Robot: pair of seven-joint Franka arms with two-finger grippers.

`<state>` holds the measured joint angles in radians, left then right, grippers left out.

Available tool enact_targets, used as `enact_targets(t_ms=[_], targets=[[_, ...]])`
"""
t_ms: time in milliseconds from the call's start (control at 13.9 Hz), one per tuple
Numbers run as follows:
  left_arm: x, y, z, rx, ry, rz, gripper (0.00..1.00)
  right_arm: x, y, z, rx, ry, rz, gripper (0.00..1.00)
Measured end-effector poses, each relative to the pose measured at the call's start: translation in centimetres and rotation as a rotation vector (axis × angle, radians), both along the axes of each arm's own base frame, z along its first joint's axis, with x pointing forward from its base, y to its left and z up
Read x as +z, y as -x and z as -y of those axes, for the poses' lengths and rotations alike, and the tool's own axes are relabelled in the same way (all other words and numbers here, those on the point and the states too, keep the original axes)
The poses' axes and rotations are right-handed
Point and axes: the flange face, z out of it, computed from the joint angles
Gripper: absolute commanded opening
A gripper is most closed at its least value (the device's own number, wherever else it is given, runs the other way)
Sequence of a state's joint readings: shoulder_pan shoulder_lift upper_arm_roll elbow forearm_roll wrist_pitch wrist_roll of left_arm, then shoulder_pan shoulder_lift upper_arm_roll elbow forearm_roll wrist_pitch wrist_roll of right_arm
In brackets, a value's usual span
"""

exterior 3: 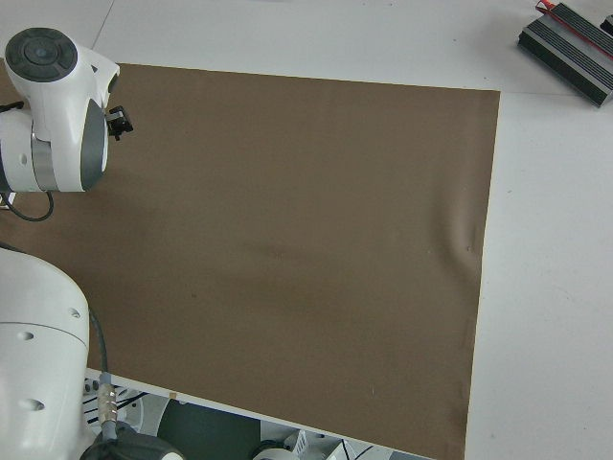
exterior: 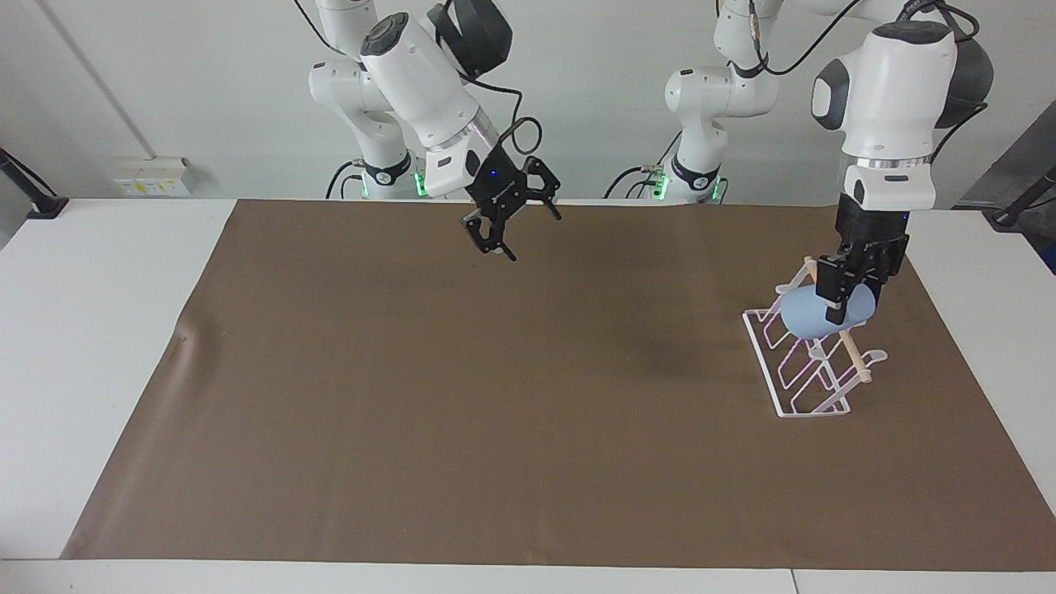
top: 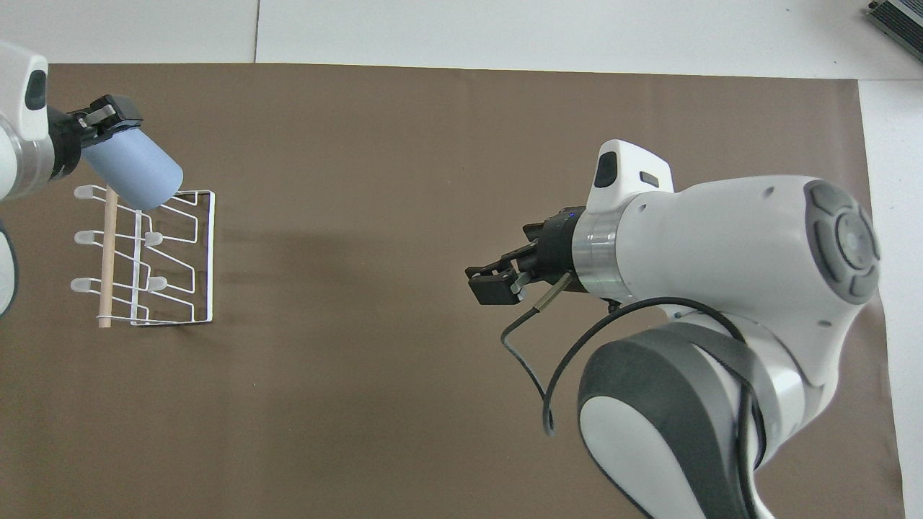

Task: Hang cup on cup holder
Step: 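Lower the cup onto the rack hook with the left gripper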

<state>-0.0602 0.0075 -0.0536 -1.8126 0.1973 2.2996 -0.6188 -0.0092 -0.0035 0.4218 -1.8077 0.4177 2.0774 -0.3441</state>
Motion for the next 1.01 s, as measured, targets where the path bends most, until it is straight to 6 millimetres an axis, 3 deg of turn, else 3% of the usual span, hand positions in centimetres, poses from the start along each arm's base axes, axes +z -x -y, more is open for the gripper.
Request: enact_targets(t_ms=[432, 719, 863, 1007], targets=[[-4.8, -3.2, -2.6, 0.018, -0.001, 0.029, 0.00, 0.8, -4.0, 11.5, -0.087, 0.234, 0.019, 1.00], [-6.6, -3.1, -3.3, 0.007, -0.034, 0.021, 0.00, 0.9, -4.6, 22.0, -0.220, 0.354, -0.083, 1.00], [-7.6, -2.9, -3.5, 0.003, -0.035, 0.020, 0.00, 1.5, -3.9, 23.4, -0.305, 0.411, -0.161, 1.00], [-8.2, -2.6, -3.7, 0.003, -0.037, 0.012, 0.00, 3.6, -2.9, 22.6, -0.400, 0.428, -0.238, 1.00]])
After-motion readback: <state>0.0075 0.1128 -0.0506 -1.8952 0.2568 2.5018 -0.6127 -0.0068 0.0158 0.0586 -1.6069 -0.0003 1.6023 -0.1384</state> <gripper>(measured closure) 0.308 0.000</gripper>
